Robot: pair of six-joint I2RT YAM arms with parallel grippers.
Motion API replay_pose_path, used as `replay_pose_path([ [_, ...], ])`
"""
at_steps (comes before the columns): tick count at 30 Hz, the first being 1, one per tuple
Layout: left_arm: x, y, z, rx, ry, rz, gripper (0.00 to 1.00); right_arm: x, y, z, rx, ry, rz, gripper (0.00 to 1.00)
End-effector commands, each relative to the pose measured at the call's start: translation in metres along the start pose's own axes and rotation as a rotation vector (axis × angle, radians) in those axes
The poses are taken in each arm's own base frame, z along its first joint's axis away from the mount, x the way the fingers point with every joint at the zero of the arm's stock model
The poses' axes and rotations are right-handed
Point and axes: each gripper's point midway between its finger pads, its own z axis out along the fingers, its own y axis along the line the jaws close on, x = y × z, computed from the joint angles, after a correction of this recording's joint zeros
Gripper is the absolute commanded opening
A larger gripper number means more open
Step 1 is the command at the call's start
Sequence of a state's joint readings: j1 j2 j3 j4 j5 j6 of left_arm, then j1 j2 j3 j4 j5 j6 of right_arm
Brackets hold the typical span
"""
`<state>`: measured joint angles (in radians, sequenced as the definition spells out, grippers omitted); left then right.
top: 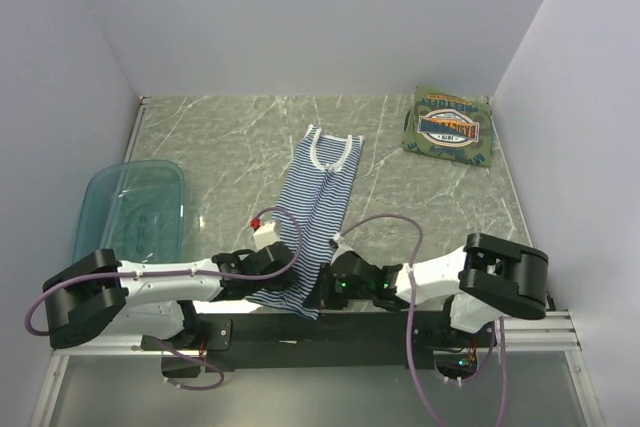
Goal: Fold and stack the tank tops
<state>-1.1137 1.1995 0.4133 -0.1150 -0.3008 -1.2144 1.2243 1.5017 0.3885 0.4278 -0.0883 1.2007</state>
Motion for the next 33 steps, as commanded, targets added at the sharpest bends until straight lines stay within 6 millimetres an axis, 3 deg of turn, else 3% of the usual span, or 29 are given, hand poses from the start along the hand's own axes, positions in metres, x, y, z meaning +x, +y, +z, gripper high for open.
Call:
replay_pose_path([
  [1,-0.001,0.002,0.002,-0.026,0.016,0.047,0.02,0.018,-0.101,-0.024,0.313,0.042,0.061,0.21],
  [5,-0.006,-0.018,0.007,0.013,0.015,0.064,0.04,0.005,-0.122,-0.040,0.364,-0.010,0.104,0.21],
  [8,-0.006,-0.028,0.013,0.015,0.029,0.085,0.02,-0.009,-0.127,-0.050,0.374,-0.057,0.111,0.21],
  [11,-0.001,-0.033,0.016,0.031,0.059,0.096,0.01,-0.021,-0.113,-0.058,0.333,-0.092,0.062,0.22],
  [19,0.007,-0.040,0.003,0.115,0.101,0.098,0.05,-0.003,-0.094,-0.073,0.251,-0.082,0.036,0.25],
  [26,0.011,-0.049,-0.011,0.181,0.128,0.124,0.15,0.028,-0.078,-0.068,0.243,-0.006,-0.014,0.26],
  [32,-0.010,-0.050,-0.042,0.191,0.062,0.075,0.25,0.020,-0.077,-0.076,0.337,-0.080,-0.036,0.32],
  [33,-0.012,-0.047,-0.045,0.176,0.054,0.052,0.31,0.016,-0.077,-0.080,0.339,-0.098,-0.033,0.34],
])
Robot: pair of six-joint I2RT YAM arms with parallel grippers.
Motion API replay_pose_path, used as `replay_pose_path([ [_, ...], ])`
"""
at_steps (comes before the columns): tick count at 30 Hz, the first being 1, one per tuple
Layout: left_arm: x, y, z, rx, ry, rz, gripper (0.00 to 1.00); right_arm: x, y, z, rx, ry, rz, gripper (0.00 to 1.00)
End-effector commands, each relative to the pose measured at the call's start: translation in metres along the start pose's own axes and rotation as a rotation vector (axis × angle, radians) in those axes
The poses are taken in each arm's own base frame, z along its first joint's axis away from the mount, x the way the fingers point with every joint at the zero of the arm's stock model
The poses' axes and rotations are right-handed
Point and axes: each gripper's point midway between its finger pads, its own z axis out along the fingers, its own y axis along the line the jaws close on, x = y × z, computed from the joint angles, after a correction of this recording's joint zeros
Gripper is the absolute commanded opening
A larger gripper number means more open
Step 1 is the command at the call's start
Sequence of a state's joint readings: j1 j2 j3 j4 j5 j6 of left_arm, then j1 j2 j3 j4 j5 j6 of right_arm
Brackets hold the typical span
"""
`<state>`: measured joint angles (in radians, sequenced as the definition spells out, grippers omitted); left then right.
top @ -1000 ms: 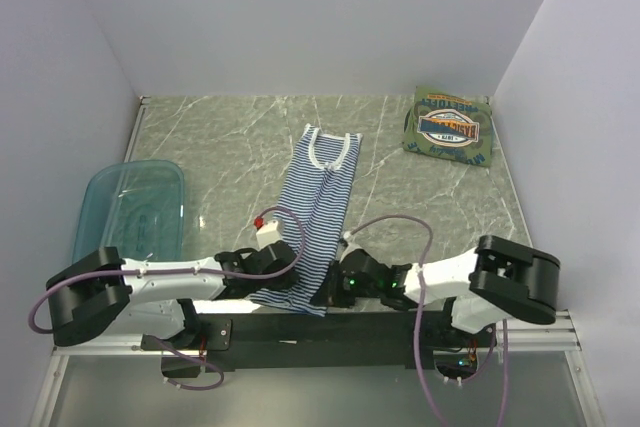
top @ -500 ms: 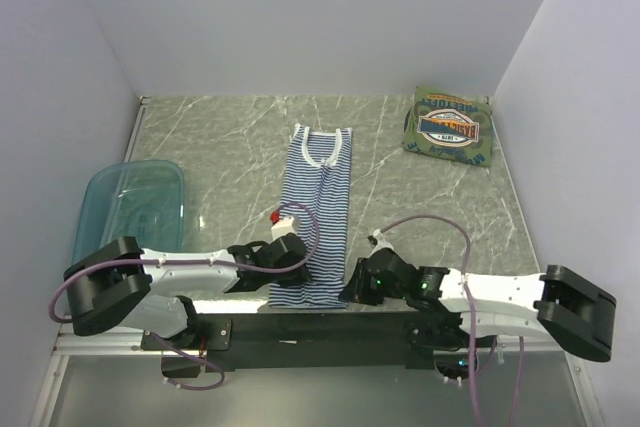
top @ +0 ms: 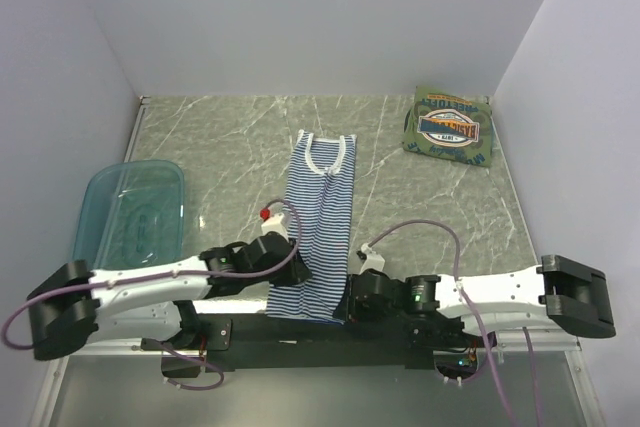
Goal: Fold and stack the tank tops
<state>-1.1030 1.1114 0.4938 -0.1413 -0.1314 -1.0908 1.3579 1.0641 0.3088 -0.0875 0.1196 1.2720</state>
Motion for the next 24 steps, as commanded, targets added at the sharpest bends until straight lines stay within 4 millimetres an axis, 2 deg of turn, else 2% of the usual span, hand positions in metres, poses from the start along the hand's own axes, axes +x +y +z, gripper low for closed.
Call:
replay_pose_path([
  [1,-0.011,0.004,-0.021,-0.029,-0.047,-0.043,0.35,-0.008,-0.039,-0.013,0.174,-0.068,0.004,0.38],
  [2,-0.017,0.007,-0.028,-0.040,-0.081,-0.061,0.38,-0.014,-0.029,-0.020,0.127,-0.090,0.020,0.39],
  [3,-0.013,0.021,-0.032,-0.097,-0.068,-0.082,0.42,-0.018,-0.026,-0.024,0.110,-0.108,0.032,0.41],
  [4,-0.012,0.027,-0.035,-0.125,-0.071,-0.102,0.44,-0.020,-0.030,-0.029,0.116,-0.121,0.044,0.43],
  [5,-0.011,0.034,-0.039,-0.149,-0.078,-0.118,0.45,-0.024,-0.024,-0.036,0.077,-0.138,0.065,0.44],
  [7,0.001,0.057,-0.043,-0.227,-0.055,-0.168,0.47,-0.022,-0.034,-0.040,0.090,-0.138,0.085,0.45],
  [9,0.008,0.067,-0.046,-0.238,-0.050,-0.242,0.48,-0.020,-0.035,-0.043,0.071,-0.129,0.109,0.46],
  [10,0.018,0.083,-0.047,-0.275,-0.032,-0.258,0.48,-0.016,-0.037,-0.040,0.063,-0.115,0.120,0.46],
  [15,0.036,0.092,-0.052,-0.206,0.001,-0.343,0.51,0.006,-0.036,-0.029,0.043,-0.036,0.135,0.46],
  [17,0.037,0.088,-0.053,-0.170,0.008,-0.353,0.52,0.012,-0.039,-0.024,0.070,-0.018,0.126,0.46],
  [24,0.060,0.106,-0.048,-0.214,0.076,-0.395,0.47,0.022,-0.034,-0.015,0.057,-0.002,0.202,0.47],
])
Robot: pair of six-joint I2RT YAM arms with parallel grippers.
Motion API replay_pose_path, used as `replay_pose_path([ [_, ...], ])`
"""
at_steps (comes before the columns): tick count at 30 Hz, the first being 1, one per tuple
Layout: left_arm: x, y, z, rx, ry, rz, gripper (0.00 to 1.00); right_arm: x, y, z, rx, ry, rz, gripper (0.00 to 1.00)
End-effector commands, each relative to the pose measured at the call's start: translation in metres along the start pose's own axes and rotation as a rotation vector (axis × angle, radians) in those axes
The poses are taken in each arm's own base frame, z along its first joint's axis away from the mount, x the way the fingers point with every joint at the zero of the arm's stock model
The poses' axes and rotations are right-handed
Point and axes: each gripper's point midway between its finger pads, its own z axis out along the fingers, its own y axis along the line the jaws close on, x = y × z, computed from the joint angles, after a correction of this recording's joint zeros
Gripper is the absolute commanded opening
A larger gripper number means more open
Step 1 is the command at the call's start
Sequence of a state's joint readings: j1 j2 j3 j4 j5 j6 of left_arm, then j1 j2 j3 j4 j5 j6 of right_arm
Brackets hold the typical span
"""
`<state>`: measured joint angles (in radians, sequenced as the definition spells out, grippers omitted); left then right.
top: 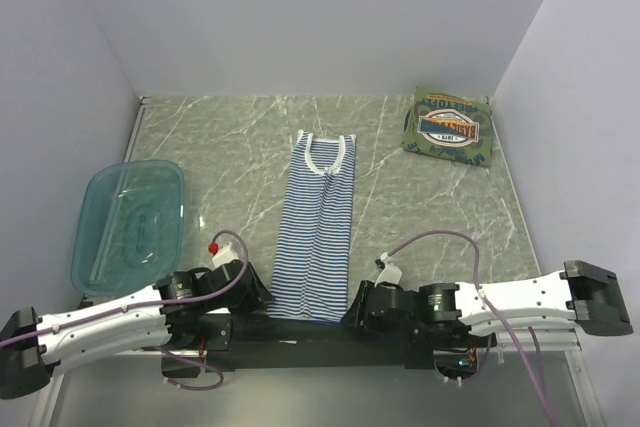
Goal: Fold and stack the tank tops
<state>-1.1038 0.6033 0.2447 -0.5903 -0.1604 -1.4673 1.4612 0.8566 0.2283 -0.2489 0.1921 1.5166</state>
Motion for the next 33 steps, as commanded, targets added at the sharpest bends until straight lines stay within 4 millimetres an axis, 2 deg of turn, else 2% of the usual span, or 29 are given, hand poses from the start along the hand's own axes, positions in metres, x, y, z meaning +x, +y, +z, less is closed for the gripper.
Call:
replay_pose_path([
  [1,0.012,0.013,0.003,-0.032,0.052,-0.051,0.46,0.006,-0.015,0.007,0.045,0.002,0.047,0.47],
  [3,0.013,0.015,0.004,-0.036,0.057,-0.066,0.44,0.009,-0.014,0.007,0.057,0.006,0.070,0.46],
  [4,0.013,0.017,0.004,-0.041,0.057,-0.071,0.44,0.009,-0.023,0.008,0.093,-0.006,0.071,0.46],
  [9,0.019,0.022,0.008,-0.048,0.081,-0.060,0.41,0.016,-0.030,0.011,0.092,0.004,0.121,0.44],
  [18,0.025,0.031,0.013,-0.079,0.104,-0.035,0.39,0.003,-0.052,0.014,0.101,-0.068,0.210,0.43],
  [23,0.026,0.034,0.012,-0.091,0.103,-0.033,0.38,-0.004,-0.050,0.013,0.077,-0.097,0.238,0.43],
  [30,0.028,0.033,0.013,-0.082,0.113,-0.034,0.33,-0.014,-0.064,0.010,0.101,-0.150,0.258,0.43],
  [33,0.029,0.034,0.014,-0.085,0.114,-0.030,0.33,-0.018,-0.061,0.006,0.103,-0.168,0.244,0.43],
])
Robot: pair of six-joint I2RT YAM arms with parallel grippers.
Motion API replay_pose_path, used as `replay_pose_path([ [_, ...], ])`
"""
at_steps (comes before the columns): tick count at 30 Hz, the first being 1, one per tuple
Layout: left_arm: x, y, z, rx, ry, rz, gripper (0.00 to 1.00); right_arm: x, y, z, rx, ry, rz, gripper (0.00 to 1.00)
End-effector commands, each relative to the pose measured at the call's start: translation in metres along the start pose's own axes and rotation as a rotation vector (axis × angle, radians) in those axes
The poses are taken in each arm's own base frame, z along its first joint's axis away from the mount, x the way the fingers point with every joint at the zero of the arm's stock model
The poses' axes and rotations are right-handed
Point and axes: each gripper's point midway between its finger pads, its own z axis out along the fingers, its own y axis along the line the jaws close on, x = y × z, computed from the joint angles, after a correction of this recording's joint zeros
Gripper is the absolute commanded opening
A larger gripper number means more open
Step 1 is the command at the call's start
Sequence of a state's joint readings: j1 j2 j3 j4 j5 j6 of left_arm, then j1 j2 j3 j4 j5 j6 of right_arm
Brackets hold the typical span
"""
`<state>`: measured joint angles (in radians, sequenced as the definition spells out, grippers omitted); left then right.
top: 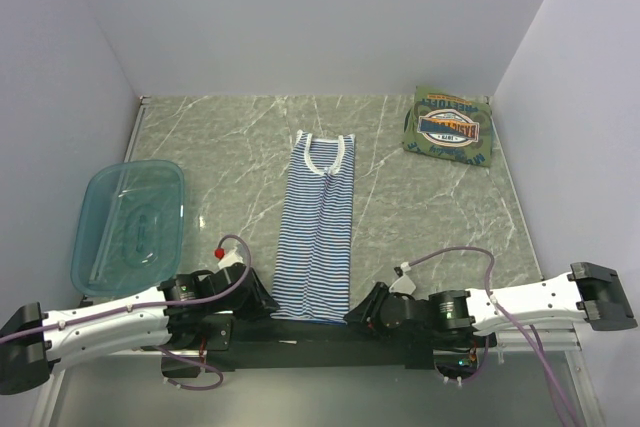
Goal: Fold and stack the tank tops
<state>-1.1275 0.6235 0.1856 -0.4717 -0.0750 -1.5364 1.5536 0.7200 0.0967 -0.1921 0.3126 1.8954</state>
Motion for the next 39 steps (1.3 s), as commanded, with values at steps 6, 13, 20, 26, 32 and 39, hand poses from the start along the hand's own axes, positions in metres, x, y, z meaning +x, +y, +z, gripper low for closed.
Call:
replay_pose_path([
  [6,0.006,0.042,0.007,-0.142,0.019,0.025,0.31,-0.034,-0.053,0.004,0.204,-0.160,-0.121,0.43],
  [13,0.007,0.041,0.006,-0.135,0.024,0.038,0.25,-0.027,-0.064,0.011,0.279,-0.142,-0.148,0.41],
  [20,0.008,0.038,0.007,-0.118,0.030,0.053,0.13,-0.028,-0.069,0.012,0.293,-0.143,-0.149,0.26],
  [26,0.007,0.031,0.003,-0.107,0.027,0.089,0.01,-0.031,-0.054,0.002,0.277,-0.159,-0.208,0.00],
  [32,0.009,0.019,-0.008,-0.095,0.037,0.139,0.01,-0.020,-0.022,-0.011,0.295,-0.140,-0.348,0.00],
  [39,0.016,-0.003,-0.024,-0.053,0.038,0.180,0.01,-0.010,0.003,-0.020,0.304,-0.145,-0.432,0.00],
])
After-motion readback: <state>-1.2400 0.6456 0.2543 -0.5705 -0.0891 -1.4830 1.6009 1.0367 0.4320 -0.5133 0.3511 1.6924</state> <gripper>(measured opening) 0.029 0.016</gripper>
